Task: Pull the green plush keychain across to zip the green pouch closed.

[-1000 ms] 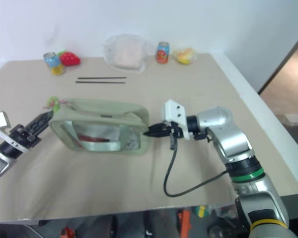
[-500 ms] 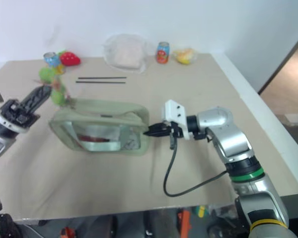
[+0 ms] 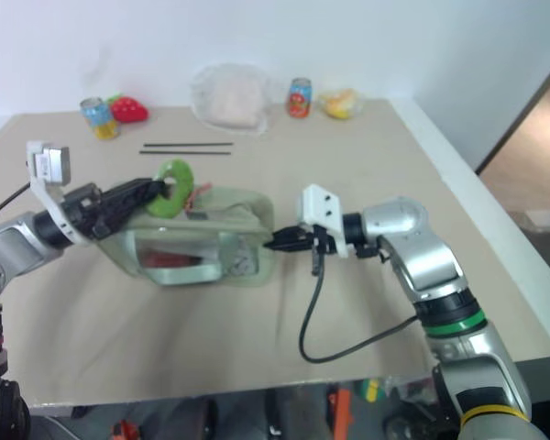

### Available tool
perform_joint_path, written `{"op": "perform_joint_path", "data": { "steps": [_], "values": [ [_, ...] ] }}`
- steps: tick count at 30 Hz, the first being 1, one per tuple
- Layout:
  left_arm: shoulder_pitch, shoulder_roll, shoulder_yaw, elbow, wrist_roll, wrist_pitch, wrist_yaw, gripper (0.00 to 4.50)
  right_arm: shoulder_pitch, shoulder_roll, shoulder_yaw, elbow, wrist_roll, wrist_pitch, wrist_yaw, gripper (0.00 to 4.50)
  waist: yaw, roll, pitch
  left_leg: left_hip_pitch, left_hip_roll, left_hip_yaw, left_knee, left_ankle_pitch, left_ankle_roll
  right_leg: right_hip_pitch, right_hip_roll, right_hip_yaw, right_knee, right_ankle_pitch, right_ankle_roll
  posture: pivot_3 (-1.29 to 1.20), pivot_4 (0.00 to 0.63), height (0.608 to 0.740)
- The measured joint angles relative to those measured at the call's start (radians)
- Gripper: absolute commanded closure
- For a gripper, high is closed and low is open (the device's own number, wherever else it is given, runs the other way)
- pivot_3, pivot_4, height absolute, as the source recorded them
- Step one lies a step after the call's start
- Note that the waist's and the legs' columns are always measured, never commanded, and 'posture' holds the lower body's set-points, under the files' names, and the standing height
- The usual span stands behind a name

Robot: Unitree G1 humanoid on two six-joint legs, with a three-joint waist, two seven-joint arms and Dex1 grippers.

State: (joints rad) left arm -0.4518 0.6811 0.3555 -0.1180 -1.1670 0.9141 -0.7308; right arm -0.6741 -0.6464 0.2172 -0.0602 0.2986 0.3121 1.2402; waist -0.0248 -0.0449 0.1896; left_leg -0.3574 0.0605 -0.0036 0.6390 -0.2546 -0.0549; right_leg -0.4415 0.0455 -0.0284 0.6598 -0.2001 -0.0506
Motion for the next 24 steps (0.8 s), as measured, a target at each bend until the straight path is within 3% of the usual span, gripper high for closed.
{"op": "perform_joint_path", "data": {
  "steps": [10, 15, 19, 24],
  "values": [
    [0.076, 0.074, 0.174, -0.006, -0.075, 0.010, 0.003, 2.18, 0.000, -0.002, 0.000, -0.001, 0.000, 0.000, 0.000, 4.50, 0.000, 0.000, 0.000, 0.000, 0.000, 0.000, 0.000, 0.000, 0.000, -0.001, 0.000, -0.001, 0.000, 0.000, 0.000, 0.00, 0.150, 0.740],
    [0.186, 0.165, 0.319, 0.037, -0.075, 0.002, -0.048, 2.18, -0.001, 0.003, 0.001, 0.003, 0.000, -0.003, 0.002, 4.50, -0.005, 0.000, 0.000, 0.000, 0.000, -0.001, -0.001, 0.000, 0.000, -0.002, 0.000, -0.002, 0.000, -0.001, -0.002, 0.00, 0.150, 0.740],
    [0.389, 0.209, 0.349, 0.023, 0.017, -0.029, -0.206, 2.18, -0.002, 0.006, 0.002, 0.006, 0.000, -0.005, 0.005, 4.50, -0.009, 0.000, 0.000, 0.004, 0.000, -0.001, -0.002, 0.000, -0.001, -0.003, 0.000, -0.002, 0.000, -0.002, -0.003, 0.00, 0.150, 0.740],
    [0.474, 0.227, 0.291, 0.028, 0.151, -0.092, -0.292, 2.18, -0.002, 0.006, 0.002, 0.009, -0.001, -0.006, 0.008, 4.50, -0.007, 0.000, 0.001, 0.004, 0.001, -0.003, -0.002, 0.000, -0.001, -0.003, -0.001, -0.004, 0.000, -0.002, -0.004, 0.00, 0.150, 0.740]
  ]
}}
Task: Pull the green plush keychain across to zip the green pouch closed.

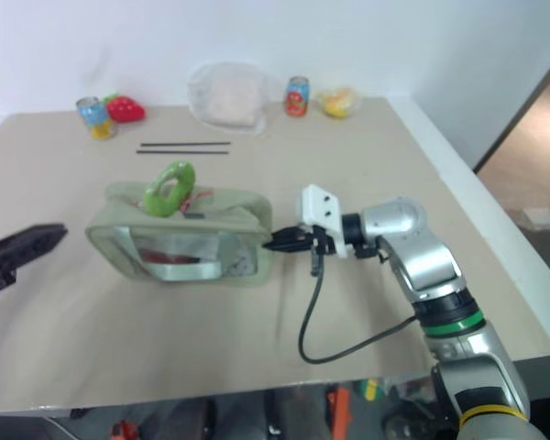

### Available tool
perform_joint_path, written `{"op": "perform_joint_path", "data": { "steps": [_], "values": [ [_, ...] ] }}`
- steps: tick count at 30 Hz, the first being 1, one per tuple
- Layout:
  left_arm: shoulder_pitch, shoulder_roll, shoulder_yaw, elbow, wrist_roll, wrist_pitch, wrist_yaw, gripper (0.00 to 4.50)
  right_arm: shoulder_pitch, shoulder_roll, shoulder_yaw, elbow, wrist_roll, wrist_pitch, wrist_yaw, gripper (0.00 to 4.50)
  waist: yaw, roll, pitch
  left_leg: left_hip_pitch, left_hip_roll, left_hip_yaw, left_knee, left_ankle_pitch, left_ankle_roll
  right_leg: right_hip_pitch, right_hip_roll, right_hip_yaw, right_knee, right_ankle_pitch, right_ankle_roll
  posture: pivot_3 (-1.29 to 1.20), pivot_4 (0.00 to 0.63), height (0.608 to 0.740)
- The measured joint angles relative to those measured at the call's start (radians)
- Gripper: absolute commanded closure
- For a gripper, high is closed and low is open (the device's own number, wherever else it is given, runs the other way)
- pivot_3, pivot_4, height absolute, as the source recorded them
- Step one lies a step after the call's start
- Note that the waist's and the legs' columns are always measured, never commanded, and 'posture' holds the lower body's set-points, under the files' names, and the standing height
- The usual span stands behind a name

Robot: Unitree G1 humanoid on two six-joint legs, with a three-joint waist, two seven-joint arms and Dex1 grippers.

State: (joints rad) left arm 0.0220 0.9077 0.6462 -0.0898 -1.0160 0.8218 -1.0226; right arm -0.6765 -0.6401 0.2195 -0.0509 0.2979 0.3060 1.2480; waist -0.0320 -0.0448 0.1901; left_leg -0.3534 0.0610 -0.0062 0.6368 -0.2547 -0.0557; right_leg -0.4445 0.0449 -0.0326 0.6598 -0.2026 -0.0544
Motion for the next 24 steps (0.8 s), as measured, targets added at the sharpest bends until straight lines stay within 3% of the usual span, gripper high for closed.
{"op": "perform_joint_path", "data": {
  "steps": [12, 15, 19, 24],
  "values": [
    [-0.117, -0.037, -0.151, 0.016, 0.076, -0.039, -0.019, 2.18, -0.002, -0.004, 0.000, -0.003, 0.001, 0.002, 0.004, 4.50, 0.000, 0.000, 0.000, -0.006, 0.000, 0.000, -0.001, 0.000, 0.000, 0.000, 0.000, 0.000, 0.000, -0.001, -0.001, 0.00, 0.150, 0.740],
    [-0.149, -0.043, -0.176, 0.019, 0.076, -0.038, -0.026, 2.96, -0.002, -0.006, 0.000, -0.006, 0.001, 0.005, 0.003, 4.50, 0.000, 0.000, 0.000, -0.006, 0.000, 0.001, -0.001, 0.000, 0.000, 0.000, 0.000, 0.001, 0.000, -0.001, -0.001, 0.00, 0.150, 0.740],
    [-0.149, -0.063, -0.184, 0.029, 0.076, -0.038, -0.038, 4.44, -0.001, -0.016, -0.003, -0.008, 0.001, 0.009, -0.007, 4.50, -0.001, 0.000, 0.000, -0.005, 0.000, 0.001, -0.001, -0.001, 0.000, 0.000, 0.001, 0.001, 0.000, -0.001, -0.001, 0.00, 0.150, 0.740],
    [-0.132, -0.076, -0.187, 0.017, 0.090, -0.057, -0.036, 4.48, 0.003, -0.018, -0.003, -0.010, 0.001, 0.013, -0.009, 4.50, 0.000, 0.000, 0.000, -0.005, 0.000, 0.001, -0.001, -0.001, 0.000, 0.000, 0.000, 0.001, 0.000, -0.001, -0.001, 0.00, 0.150, 0.740]
  ]
}}
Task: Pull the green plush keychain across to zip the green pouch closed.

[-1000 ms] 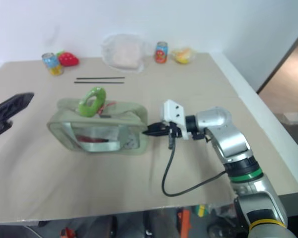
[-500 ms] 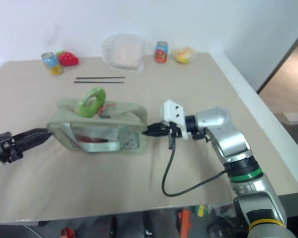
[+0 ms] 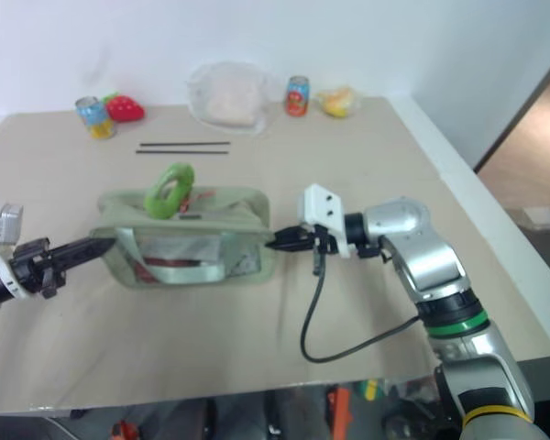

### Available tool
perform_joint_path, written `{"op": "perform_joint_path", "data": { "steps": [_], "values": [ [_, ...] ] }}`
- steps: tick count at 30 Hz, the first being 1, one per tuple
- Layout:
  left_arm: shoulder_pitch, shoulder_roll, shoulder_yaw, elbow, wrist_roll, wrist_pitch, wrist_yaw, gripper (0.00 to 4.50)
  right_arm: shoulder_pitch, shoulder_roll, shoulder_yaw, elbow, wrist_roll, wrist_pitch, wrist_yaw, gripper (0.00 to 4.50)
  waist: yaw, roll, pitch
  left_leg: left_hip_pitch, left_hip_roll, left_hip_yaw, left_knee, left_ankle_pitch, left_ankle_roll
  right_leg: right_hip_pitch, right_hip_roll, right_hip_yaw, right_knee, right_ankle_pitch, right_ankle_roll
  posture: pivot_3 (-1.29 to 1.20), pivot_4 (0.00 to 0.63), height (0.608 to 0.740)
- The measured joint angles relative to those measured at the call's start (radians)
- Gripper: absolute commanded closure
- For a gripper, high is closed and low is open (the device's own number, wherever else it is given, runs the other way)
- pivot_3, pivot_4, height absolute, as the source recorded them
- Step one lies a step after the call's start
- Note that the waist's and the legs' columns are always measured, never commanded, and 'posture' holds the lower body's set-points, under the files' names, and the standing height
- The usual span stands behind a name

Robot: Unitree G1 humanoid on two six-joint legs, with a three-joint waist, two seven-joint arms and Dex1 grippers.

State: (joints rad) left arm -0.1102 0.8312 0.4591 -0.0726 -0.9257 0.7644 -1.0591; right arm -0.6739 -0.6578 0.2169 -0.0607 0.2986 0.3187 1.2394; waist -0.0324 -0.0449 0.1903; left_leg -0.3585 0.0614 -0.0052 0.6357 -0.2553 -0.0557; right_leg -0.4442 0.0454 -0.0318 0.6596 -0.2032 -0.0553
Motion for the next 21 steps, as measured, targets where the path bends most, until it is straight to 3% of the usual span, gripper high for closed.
{"op": "perform_joint_path", "data": {
  "steps": [2, 6, 11, 16, 21],
  "values": [
    [0.002, -0.007, -0.001, -0.008, 0.011, -0.011, 0.012, 4.48, 0.000, -0.001, 0.000, 0.000, 0.000, 0.001, 0.000, 4.50, 0.000, 0.000, 0.000, 0.000, 0.000, 0.000, 0.000, 0.000, 0.000, 0.000, 0.000, 0.000, 0.000, 0.000, 0.000, 0.00, 0.150, 0.740],
    [0.004, -0.031, -0.013, -0.020, 0.033, -0.048, 0.028, 4.50, 0.000, -0.011, -0.012, 0.000, 0.033, 0.056, 0.006, 3.25, 0.003, 0.000, 0.000, 0.001, -0.001, 0.000, 0.000, 0.000, 0.000, 0.001, -0.001, 0.000, 0.000, 0.000, 0.000, 0.00, 0.150, 0.740],
    [0.012, -0.038, -0.020, -0.038, 0.033, -0.060, 0.033, 4.50, -0.002, -0.071, -0.125, 0.003, 0.129, 0.129, 0.026, 1.53, 0.010, 0.000, 0.000, 0.000, -0.002, 0.000, 0.000, 0.000, 0.000, 0.001, -0.001, 0.000, 0.000, 0.000, 0.000, 0.00, 0.150, 0.740],
    [0.015, -0.039, -0.021, -0.045, 0.033, -0.060, 0.047, 4.50, -0.114, -0.095, -0.291, 0.061, 0.250, 0.172, 0.023, 1.53, 0.009, 0.000, 0.000, 0.001, -0.003, 0.000, 0.000, 0.000, 0.000, 0.002, -0.002, 0.001, 0.000, 0.000, 0.000, 0.00, 0.150, 0.740],
    [0.012, -0.039, -0.026, -0.045, 0.036, -0.061, 0.049, 4.50, -0.241, 0.001, -0.248, 0.135, 0.206, 0.107, -0.010, 1.53, 0.008, 0.001, 0.000, 0.003, -0.002, -0.001, 0.000, 0.000, 0.001, 0.003, -0.001, 0.001, 0.000, 0.000, 0.001, 0.00, 0.150, 0.740]
  ]
}}
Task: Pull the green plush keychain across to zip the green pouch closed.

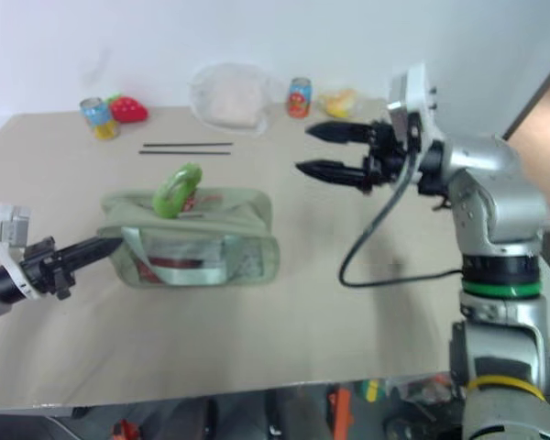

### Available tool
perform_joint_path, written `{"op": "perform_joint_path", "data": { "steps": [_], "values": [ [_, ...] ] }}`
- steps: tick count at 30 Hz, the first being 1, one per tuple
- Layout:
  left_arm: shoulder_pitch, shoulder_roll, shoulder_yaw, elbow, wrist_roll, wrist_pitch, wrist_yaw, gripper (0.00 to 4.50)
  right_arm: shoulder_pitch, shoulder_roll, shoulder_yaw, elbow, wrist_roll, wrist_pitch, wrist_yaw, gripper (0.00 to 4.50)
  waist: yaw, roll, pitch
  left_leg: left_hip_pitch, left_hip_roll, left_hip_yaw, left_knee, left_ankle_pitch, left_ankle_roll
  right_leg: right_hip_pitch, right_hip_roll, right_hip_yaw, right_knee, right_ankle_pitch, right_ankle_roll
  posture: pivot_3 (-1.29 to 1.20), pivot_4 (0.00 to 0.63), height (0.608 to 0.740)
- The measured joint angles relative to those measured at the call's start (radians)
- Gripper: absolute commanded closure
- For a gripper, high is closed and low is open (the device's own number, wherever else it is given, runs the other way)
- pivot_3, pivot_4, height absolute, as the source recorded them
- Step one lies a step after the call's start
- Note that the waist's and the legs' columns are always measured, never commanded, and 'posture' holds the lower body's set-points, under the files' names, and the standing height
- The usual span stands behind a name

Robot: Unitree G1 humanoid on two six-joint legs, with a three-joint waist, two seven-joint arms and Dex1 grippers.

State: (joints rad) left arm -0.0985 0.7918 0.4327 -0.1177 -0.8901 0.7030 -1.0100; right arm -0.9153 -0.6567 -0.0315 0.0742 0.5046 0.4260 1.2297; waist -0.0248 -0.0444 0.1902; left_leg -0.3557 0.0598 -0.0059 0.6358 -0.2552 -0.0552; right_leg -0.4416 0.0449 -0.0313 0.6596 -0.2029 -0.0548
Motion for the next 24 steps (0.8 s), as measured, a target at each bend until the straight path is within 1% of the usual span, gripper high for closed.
{"op": "perform_joint_path", "data": {
  "steps": [3, 7, 13, 20, 21, 22, 23, 24],
  "values": [
    [-0.012, 0.000, -0.011, 0.000, 0.000, 0.000, -0.002, 4.50, -0.019, 0.087, 0.132, 0.067, -0.099, -0.082, 0.008, 1.53, 0.003, 0.000, 0.000, -0.001, 0.000, 0.000, 0.000, 0.000, 0.000, 0.000, 0.000, 0.000, 0.000, 0.000, 0.000, 0.00, 0.150, 0.740],
    [-0.020, -0.002, -0.021, -0.002, -0.001, -0.003, -0.001, 4.50, -0.077, 0.168, 0.222, 0.164, -0.184, -0.175, 0.015, 1.53, 0.005, 0.001, 0.000, -0.003, -0.001, 0.001, 0.000, 0.000, 0.000, -0.002, 0.000, 0.001, 0.000, 0.000, 0.000, 0.00, 0.150, 0.740],
    [-0.001, -0.019, -0.013, -0.024, -0.009, -0.007, 0.007, 4.50, -0.175, 0.278, 0.262, 0.266, -0.240, -0.281, 0.029, 1.53, 0.006, 0.001, 0.000, -0.003, -0.002, 0.001, 0.000, -0.001, 0.000, -0.002, -0.004, 0.001, -0.001, 0.000, 0.000, 0.00, 0.150, 0.740],
    [0.021, -0.035, -0.001, -0.052, -0.013, -0.011, 0.023, 4.50, -0.202, 0.354, 0.270, 0.323, -0.256, -0.320, 0.067, 1.53, 0.007, 0.001, 0.000, -0.002, -0.003, 0.001, 0.001, -0.001, 0.000, -0.002, -0.005, 0.000, -0.001, 0.000, 0.000, 0.00, 0.150, 0.740],
    [0.022, -0.037, -0.001, -0.053, -0.013, -0.012, 0.023, 4.50, -0.202, 0.358, 0.270, 0.324, -0.256, -0.320, 0.076, 2.05, 0.007, 0.001, 0.000, -0.002, -0.003, 0.001, 0.001, -0.001, 0.000, -0.002, -0.005, 0.000, -0.001, 0.000, 0.000, 0.00, 0.150, 0.740],
    [0.023, -0.039, -0.001, -0.053, -0.013, -0.016, 0.023, 4.50, -0.202, 0.360, 0.270, 0.324, -0.256, -0.320, 0.081, 2.26, 0.007, 0.001, 0.000, -0.002, -0.003, 0.001, 0.001, -0.001, 0.000, -0.002, -0.005, 0.000, -0.001, 0.000, 0.000, 0.00, 0.150, 0.740],
    [0.026, -0.041, -0.001, -0.053, -0.013, -0.020, 0.023, 4.50, -0.202, 0.360, 0.270, 0.324, -0.256, -0.319, 0.090, 2.57, 0.007, 0.001, 0.000, -0.002, -0.003, 0.001, 0.001, -0.001, 0.000, -0.002, -0.005, 0.000, -0.001, 0.000, 0.000, 0.00, 0.150, 0.740],
    [0.027, -0.044, 0.000, -0.053, -0.013, -0.021, 0.024, 4.50, -0.202, 0.360, 0.270, 0.324, -0.255, -0.317, 0.100, 2.97, 0.007, 0.001, 0.000, -0.002, -0.003, 0.001, 0.001, -0.001, 0.000, -0.002, -0.005, 0.000, -0.001, 0.000, 0.000, 0.00, 0.150, 0.740]
  ]
}}
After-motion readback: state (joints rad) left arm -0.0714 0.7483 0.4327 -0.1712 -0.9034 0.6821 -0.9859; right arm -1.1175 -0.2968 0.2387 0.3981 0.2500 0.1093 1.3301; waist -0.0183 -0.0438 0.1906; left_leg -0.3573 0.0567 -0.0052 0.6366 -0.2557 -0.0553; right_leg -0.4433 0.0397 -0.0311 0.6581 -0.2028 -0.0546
